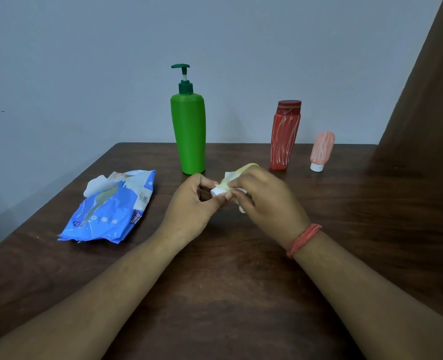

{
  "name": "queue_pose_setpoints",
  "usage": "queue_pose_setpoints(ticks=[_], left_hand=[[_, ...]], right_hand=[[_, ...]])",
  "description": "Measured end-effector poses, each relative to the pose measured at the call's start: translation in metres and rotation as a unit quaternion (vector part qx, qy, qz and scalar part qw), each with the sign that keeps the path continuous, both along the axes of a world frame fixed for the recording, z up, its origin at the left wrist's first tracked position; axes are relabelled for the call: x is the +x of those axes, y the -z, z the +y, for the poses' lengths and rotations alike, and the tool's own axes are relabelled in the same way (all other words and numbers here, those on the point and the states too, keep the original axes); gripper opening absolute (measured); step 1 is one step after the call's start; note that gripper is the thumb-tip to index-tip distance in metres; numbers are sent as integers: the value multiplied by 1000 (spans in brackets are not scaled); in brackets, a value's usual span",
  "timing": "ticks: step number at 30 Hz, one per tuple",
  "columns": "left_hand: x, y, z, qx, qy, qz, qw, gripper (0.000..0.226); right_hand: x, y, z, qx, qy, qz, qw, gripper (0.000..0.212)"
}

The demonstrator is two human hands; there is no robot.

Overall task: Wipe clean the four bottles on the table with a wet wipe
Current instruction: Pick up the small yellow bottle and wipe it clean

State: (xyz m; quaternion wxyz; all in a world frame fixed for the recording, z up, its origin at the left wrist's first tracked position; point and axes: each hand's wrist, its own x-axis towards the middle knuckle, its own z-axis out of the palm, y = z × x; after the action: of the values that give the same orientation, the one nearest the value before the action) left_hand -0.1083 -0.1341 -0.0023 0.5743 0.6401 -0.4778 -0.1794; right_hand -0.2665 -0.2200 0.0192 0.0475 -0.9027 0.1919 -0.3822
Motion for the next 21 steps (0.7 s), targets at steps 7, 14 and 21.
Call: queue_pose_setpoints(ticks=[7, 14, 21], left_hand=[[-3, -3, 1, -14, 20, 57, 998, 20], [-2, -3, 1, -16, 40, 89, 995, 22], [-3, -2, 2, -4, 17, -78, 997, 27]], right_hand=[[0, 0, -1, -1, 4, -22, 1000, 12], [-1, -2, 4, -35, 2, -13, 999, 15], [1, -7, 9, -49, 0, 16, 999, 16]])
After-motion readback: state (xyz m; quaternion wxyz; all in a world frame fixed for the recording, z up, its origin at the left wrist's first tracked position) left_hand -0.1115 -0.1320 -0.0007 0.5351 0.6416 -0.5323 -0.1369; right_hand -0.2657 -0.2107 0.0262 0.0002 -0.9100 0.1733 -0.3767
